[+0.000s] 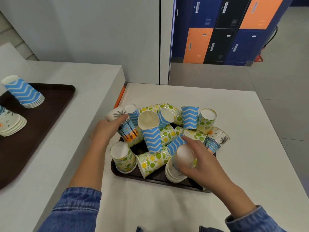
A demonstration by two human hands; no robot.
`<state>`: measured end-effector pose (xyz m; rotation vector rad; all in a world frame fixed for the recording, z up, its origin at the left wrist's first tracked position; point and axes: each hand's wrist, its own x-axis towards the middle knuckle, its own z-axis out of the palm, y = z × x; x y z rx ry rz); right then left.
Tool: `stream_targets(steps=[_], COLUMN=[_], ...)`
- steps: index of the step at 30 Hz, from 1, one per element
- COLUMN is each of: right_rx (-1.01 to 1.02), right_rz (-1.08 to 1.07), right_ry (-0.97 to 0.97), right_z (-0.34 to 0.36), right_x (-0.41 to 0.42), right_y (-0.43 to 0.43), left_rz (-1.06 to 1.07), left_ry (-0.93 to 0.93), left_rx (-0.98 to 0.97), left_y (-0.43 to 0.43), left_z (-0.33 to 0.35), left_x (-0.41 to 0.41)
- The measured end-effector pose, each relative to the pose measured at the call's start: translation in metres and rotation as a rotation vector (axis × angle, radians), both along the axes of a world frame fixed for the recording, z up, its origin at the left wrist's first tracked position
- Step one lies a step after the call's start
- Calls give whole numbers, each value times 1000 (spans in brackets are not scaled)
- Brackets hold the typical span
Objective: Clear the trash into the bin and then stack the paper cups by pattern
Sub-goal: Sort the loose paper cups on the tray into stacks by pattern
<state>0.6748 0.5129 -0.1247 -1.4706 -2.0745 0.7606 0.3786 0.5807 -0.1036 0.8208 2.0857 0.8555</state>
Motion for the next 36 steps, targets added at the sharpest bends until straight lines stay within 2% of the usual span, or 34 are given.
stream_targets(steps=[5, 9, 13, 17, 20, 22, 27, 31, 33, 36], right_rx=[-28, -40, -105, -68, -60, -66, -14, -3, 43, 114], right_rz=[-21, -63, -63, -140, -146, -150, -260, -318, -281, -174], right_ry=[73, 140, 159, 182, 201, 203, 193, 163, 70, -178], right_z=[-24, -38, -36, -29, -24, -22, -19, -21, -26, -36], right_x=[-4, -5, 5, 23, 33, 41, 72, 95, 103, 109], right_y=[-7, -10, -9, -7, -5, -4, 8, 20, 25, 36], left_rz=[99, -47, -261, -438, -521, -591, -847, -1012, -1042, -1041], left_ry=[31, 85, 162, 156, 161, 256, 713, 912, 981, 1038], left_rx=[273, 416, 353, 142, 69, 49, 46, 46, 67, 117], left_y=[-13, -26, -45, -58, -65, -71, -78, -76, -73, -69], left_z=[44, 70, 76, 76, 79, 84, 100, 97, 93, 92], left_x=[7, 27, 48, 60, 68, 74, 99, 134, 151, 167])
